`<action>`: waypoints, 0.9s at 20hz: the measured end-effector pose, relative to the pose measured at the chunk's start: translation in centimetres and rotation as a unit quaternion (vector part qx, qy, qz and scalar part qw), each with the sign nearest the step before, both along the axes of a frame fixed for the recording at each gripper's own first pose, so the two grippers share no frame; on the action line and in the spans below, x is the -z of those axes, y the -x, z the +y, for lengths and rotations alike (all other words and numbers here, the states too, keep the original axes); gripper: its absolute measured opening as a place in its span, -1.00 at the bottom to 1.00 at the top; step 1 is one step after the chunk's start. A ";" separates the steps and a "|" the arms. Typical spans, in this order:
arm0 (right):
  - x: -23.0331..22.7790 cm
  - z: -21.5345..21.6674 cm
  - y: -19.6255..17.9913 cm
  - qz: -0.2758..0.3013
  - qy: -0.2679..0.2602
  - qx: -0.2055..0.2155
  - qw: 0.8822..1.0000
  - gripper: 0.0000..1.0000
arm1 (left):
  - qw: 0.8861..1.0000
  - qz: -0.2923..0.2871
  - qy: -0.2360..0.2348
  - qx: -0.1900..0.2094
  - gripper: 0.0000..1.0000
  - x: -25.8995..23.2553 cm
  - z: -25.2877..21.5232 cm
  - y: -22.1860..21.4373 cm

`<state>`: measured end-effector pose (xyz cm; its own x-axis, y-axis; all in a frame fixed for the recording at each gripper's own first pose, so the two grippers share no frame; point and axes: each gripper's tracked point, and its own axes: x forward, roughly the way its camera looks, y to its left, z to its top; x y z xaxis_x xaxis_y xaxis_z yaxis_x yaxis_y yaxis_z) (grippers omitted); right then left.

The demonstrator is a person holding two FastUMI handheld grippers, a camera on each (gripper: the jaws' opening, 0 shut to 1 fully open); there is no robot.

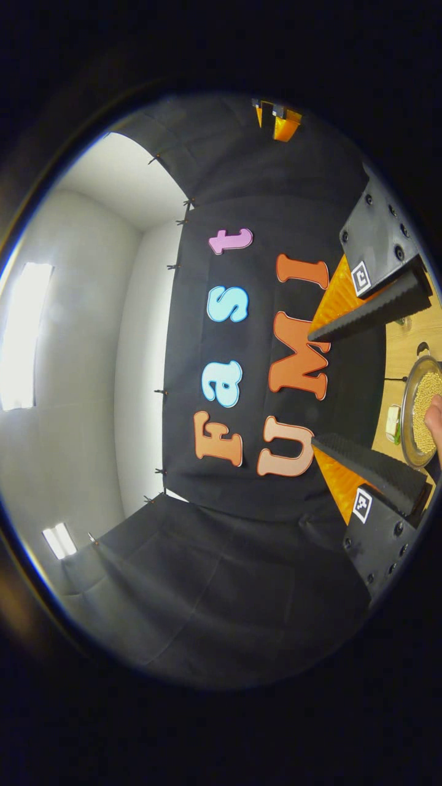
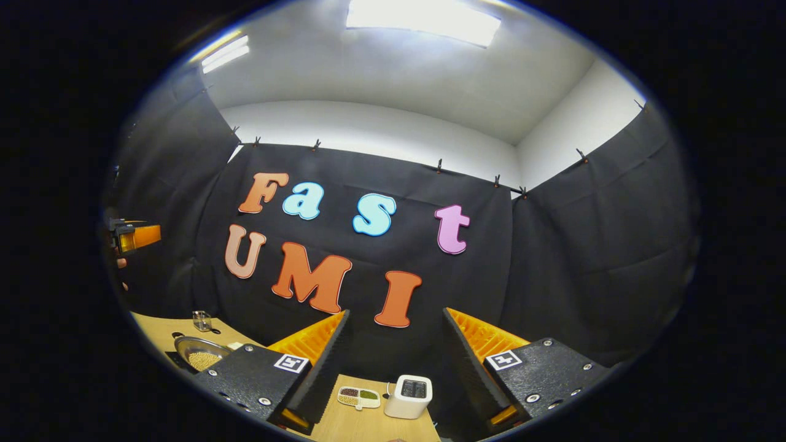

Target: First push the handle of the pot to place it horizontally, then grasp the pot with both hands and set it on the induction cooktop.

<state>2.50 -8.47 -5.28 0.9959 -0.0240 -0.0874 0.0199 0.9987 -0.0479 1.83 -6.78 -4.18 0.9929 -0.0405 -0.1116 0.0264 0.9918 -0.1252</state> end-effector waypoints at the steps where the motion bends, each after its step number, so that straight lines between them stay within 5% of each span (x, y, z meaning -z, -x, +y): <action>1: -0.4 0.1 0.0 -0.005 -0.002 0.000 1.000 0.79 | 1.000 -0.001 0.003 -0.001 0.93 0.0 -0.1 0.0; 18: -0.9 2.5 -0.3 -0.013 -0.007 -0.019 1.000 0.79 | 1.000 -0.022 0.015 -0.003 0.94 -0.1 0.6 1.0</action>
